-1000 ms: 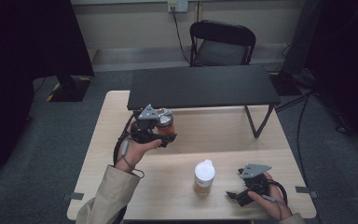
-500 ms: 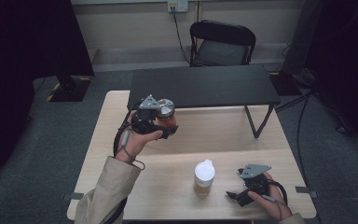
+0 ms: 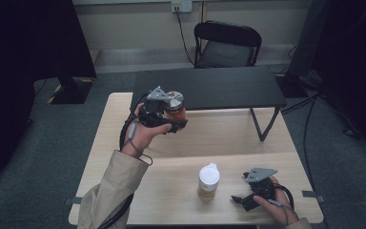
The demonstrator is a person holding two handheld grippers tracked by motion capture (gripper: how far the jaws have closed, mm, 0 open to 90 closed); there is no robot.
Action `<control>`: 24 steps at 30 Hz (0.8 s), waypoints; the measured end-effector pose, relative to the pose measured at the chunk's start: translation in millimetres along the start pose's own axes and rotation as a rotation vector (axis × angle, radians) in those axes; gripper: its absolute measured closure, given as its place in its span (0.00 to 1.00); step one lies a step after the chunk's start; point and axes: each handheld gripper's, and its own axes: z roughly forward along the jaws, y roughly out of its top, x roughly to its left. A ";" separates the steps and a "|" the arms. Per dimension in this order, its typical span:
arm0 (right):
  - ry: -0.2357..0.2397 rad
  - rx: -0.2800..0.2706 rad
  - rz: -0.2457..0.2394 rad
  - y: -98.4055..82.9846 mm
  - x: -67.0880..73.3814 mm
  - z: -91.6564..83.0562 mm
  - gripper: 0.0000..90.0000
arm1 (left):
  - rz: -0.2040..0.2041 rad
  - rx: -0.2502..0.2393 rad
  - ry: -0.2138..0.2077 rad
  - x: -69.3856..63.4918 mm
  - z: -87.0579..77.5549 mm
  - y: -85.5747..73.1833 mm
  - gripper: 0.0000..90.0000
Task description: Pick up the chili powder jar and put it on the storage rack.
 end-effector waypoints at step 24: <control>0.000 0.000 0.001 0.1 0.0 0.0 0.00 | -0.059 0.013 0.093 18.1 9.9 24.3 0.34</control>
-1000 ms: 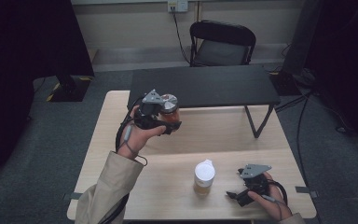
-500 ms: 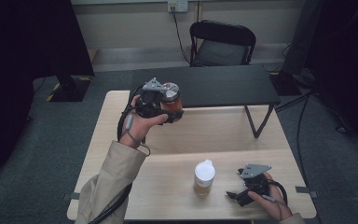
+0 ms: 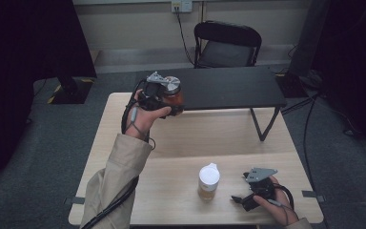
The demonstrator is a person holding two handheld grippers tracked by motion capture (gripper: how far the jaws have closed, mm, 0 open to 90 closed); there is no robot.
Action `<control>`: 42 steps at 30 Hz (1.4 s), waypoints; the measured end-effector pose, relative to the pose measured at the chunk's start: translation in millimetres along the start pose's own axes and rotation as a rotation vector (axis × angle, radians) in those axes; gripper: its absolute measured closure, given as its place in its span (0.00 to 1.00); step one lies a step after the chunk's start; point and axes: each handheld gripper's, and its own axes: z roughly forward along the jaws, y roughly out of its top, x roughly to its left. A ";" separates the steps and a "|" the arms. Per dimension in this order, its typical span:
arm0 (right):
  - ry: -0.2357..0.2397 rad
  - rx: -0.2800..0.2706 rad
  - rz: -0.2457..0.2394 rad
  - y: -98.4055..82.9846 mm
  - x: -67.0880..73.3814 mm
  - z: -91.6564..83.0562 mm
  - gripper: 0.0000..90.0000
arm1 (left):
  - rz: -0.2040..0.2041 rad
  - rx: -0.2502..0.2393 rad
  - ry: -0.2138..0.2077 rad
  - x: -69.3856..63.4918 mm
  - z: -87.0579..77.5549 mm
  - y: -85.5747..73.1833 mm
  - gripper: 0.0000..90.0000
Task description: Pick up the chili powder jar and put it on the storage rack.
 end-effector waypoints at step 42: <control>0.000 0.001 0.000 0.2 0.0 -0.1 0.00 | -0.099 -0.034 0.117 -3.3 39.7 9.3 0.32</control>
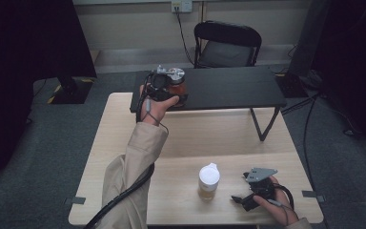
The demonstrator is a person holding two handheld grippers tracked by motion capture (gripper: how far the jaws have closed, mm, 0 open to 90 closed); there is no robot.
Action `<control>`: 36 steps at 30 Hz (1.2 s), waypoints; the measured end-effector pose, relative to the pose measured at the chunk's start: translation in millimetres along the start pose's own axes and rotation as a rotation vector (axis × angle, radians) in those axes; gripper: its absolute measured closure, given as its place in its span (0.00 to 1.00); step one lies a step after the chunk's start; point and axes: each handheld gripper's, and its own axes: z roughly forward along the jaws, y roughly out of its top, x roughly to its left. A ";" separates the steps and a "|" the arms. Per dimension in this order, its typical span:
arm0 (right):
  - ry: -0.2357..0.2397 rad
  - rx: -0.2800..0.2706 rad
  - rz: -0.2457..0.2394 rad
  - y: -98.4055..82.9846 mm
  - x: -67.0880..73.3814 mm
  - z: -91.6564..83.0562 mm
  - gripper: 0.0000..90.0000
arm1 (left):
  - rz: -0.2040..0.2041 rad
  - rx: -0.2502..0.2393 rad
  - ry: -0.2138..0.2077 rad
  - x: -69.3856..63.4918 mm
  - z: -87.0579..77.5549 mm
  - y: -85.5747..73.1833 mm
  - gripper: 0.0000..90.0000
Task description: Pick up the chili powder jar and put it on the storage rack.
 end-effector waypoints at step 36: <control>0.000 -0.001 0.001 -0.2 0.1 0.1 0.00 | 0.005 -0.024 0.024 -10.9 -35.1 -13.2 0.02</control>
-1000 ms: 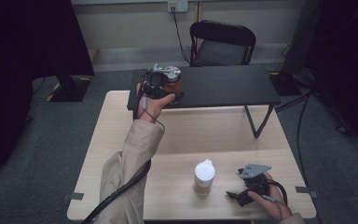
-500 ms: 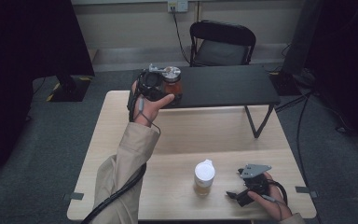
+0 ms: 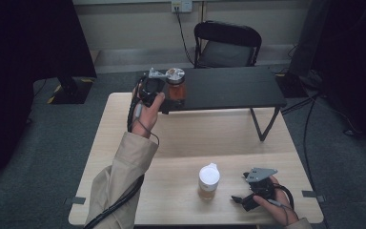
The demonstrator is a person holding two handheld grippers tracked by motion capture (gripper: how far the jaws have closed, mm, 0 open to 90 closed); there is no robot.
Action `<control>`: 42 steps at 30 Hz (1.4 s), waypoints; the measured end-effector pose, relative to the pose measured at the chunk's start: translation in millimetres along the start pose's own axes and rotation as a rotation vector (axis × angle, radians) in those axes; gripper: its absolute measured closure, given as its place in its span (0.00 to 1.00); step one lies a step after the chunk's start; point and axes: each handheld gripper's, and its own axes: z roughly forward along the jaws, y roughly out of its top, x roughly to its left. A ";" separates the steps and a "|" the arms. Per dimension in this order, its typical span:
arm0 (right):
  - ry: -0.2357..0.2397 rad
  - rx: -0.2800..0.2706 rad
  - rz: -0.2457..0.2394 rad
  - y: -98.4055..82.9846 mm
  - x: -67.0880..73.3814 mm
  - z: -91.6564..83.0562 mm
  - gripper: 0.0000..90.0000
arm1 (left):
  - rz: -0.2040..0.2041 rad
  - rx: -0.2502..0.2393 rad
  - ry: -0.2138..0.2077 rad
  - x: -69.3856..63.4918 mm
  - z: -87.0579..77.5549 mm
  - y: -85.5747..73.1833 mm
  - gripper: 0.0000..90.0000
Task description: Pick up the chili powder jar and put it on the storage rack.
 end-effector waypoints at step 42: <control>-0.002 0.001 0.002 0.2 0.6 0.1 0.00 | 0.015 -0.029 -0.139 8.8 -9.3 -105.8 0.05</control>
